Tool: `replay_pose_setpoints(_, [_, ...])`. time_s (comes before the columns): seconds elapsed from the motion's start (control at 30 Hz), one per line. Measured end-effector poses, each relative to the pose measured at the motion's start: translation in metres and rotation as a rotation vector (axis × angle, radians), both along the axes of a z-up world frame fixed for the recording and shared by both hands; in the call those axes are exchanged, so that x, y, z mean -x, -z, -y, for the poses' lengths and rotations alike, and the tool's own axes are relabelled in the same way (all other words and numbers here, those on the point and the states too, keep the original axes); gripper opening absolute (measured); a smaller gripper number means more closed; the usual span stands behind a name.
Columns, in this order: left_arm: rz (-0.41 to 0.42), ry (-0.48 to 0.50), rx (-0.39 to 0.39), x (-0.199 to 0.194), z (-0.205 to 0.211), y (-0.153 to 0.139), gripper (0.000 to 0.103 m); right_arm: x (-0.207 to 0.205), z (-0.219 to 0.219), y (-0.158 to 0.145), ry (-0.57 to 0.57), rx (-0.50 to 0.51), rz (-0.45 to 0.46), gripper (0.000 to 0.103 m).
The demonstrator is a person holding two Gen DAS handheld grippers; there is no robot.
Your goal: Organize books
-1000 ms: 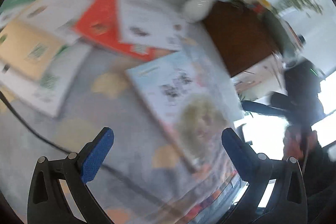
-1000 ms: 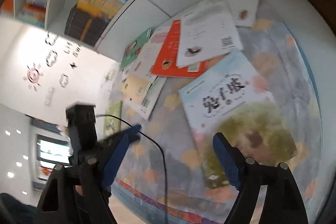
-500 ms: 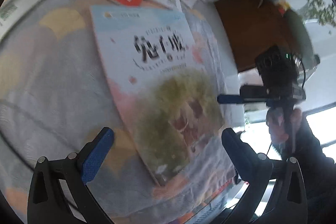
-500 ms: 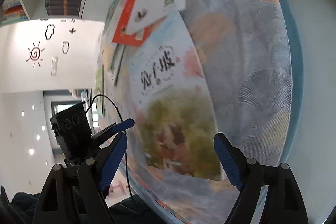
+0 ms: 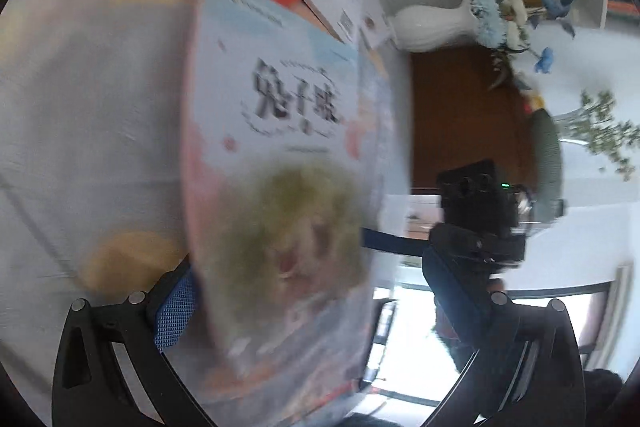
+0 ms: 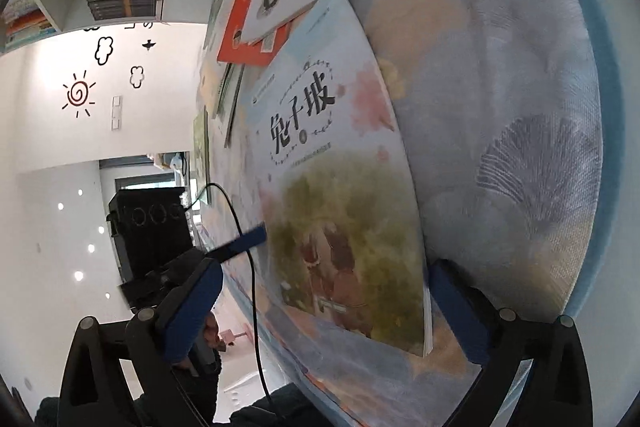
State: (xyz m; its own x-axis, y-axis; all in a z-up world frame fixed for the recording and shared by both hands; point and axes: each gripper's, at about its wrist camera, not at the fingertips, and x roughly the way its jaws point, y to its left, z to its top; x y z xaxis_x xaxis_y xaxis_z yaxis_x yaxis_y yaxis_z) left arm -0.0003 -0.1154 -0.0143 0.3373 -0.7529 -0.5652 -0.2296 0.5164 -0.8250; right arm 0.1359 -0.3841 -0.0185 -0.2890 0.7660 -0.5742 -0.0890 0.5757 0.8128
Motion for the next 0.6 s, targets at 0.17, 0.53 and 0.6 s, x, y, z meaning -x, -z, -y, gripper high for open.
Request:
replay_pose_setpoints(0.17, [0.011, -0.096, 0.099, 0.005, -0.008, 0.008, 0.103, -0.007, 0.024, 0.009, 0.090, -0.042, -0.073, 0.072])
replay_pose_setpoints(0.53, [-0.072, -0.106, 0.204, 0.002, -0.011, 0.017, 0.103, -0.003, 0.039, 0.017, 0.147, -0.034, -0.087, 0.054])
replay_pose_setpoints(0.6, [-0.089, -0.084, 0.225, -0.002, -0.012, 0.018, 0.102, -0.002, 0.039, 0.016, 0.148, -0.032, -0.085, 0.054])
